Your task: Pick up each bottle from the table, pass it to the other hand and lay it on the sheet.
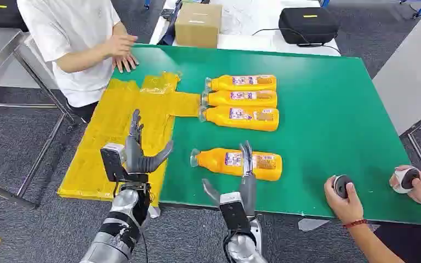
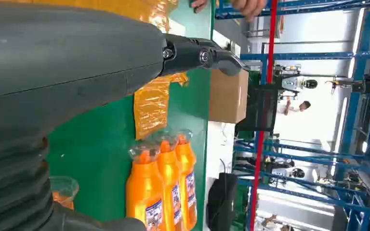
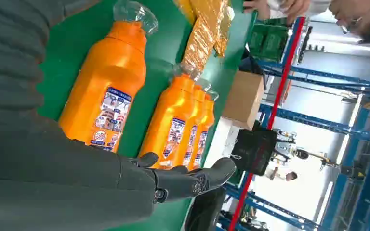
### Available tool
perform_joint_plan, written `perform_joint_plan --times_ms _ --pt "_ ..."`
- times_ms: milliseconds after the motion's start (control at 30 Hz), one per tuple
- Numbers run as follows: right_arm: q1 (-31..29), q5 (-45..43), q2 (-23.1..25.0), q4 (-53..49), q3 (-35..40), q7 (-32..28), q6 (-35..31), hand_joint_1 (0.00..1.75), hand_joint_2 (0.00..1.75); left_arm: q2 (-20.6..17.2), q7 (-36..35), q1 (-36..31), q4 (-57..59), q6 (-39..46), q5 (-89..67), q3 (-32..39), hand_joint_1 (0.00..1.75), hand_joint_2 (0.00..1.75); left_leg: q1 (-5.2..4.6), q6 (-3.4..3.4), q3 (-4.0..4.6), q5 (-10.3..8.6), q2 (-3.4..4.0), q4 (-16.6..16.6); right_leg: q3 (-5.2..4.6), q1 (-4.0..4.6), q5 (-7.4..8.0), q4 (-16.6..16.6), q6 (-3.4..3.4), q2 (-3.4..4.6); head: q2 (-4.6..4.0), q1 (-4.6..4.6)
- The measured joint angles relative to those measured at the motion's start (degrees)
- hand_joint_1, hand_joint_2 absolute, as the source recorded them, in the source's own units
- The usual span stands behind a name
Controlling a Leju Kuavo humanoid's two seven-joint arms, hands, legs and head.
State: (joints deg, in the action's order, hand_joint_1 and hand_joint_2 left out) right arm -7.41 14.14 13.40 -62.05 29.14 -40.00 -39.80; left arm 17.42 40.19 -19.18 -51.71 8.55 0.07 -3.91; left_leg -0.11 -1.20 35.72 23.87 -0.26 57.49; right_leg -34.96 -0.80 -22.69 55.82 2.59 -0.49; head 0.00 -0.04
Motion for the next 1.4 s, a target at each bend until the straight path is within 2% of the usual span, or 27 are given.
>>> perform_joint_plan --times_ms 600,800,933,1133,1400 --pt "0.0 0.1 -0.1 0.0 0.7 0.0 0.0 0.0 1.75 0.0 0.0 0.3 -0.7 0.6 -0.1 0.0 0.0 1.75 0.0 0.0 0.0 0.0 0.0 0.0 0.0 0.0 0.0 0.0 0.0 0.0 0.0 0.0" --pt "-0.6 2.4 -0.1 0.4 0.6 0.0 0.0 0.0 1.75 0.0 0.0 2.2 -6.5 6.8 -0.8 0.0 0.0 1.75 0.0 0.0 0.0 0.0 -0.01 0.0 -0.01 0.0 0.0 0.0 0.0 0.0 0.0 0.0" --pt "-2.7 11.3 -0.1 4.7 -0.2 2.1 0.0 0.0 1.75 0.4 0.0 2.7 -7.8 10.9 -1.3 -0.7 0.0 1.75 0.0 0.0 0.0 0.0 0.01 0.0 -0.01 0.0 0.0 0.0 0.0 0.0 0.0 0.0" --pt "-4.1 29.7 -1.1 6.8 -2.5 10.8 -0.1 0.0 1.75 1.3 0.0 5.3 -9.4 12.2 -1.1 -3.6 0.0 1.75 -0.02 -0.01 0.0 -0.01 -0.01 0.0 0.01 -0.01 0.01 0.0 0.01 -0.01 0.0 0.0" --pt "-6.3 40.3 -5.0 6.9 -4.9 20.2 2.1 0.0 1.75 1.3 0.0 7.2 -11.7 11.6 0.7 -7.8 0.0 1.75 -0.03 -0.01 0.01 0.01 -0.02 0.0 0.01 -0.02 0.01 0.0 0.01 -0.01 0.0 -0.02"
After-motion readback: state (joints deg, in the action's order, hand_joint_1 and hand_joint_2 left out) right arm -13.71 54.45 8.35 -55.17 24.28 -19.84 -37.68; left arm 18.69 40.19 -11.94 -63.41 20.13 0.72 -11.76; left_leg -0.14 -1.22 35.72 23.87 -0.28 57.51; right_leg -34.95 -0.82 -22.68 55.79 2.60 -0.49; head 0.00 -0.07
